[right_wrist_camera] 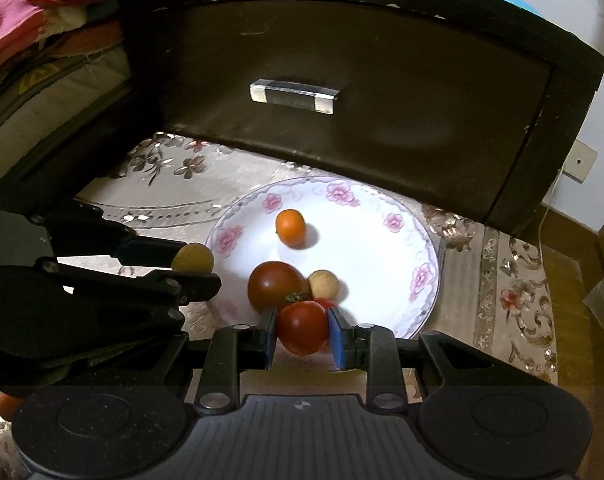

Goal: Organize fruits
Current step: 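Carry the olive fruit with the left gripper into the plate while the right carries the cherry tomato there, then open both grippers over the plate and withdraw them from it, then grasp the tangerine on the cloth with the left gripper, then carry the tangerine with the left gripper toward the plate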

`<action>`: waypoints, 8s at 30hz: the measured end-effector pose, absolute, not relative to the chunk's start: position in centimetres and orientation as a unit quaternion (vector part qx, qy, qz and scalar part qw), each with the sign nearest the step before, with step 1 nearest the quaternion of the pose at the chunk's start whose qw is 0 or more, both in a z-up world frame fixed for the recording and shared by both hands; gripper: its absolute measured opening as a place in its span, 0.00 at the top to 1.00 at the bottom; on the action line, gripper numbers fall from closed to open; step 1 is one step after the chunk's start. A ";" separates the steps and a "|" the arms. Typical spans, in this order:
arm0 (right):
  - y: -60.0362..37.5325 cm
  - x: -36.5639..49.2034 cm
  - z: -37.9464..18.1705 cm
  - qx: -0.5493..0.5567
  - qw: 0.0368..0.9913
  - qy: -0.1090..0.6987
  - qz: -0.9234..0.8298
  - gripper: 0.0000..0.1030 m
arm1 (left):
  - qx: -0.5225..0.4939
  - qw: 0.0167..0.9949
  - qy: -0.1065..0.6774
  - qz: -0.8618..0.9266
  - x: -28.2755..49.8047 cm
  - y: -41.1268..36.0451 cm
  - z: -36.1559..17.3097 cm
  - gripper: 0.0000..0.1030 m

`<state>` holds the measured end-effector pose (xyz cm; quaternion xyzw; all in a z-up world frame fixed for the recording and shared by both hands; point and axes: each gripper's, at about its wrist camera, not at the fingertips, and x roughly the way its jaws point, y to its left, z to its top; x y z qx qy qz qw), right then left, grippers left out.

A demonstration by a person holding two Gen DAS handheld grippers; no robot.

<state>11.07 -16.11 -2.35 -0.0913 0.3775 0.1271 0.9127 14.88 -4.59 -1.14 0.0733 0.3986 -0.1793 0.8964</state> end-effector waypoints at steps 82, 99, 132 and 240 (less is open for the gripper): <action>-14.9 9.7 0.1 -0.083 0.936 0.316 0.129 0.66 | 0.017 0.917 0.374 -0.140 10.3 -0.8 2.0 0.54; -10.2 4.5 -0.4 -0.105 0.922 0.325 0.180 0.66 | -0.001 0.921 0.378 -0.088 4.7 5.3 1.8 0.54; 2.2 -2.9 -5.7 -0.168 0.845 0.381 0.335 0.72 | -0.039 0.917 0.393 -0.065 2.7 10.9 1.2 0.53; -15.5 6.9 -1.2 -0.061 0.909 0.401 0.091 0.73 | 0.093 0.891 0.414 -0.162 11.7 -5.2 0.9 0.62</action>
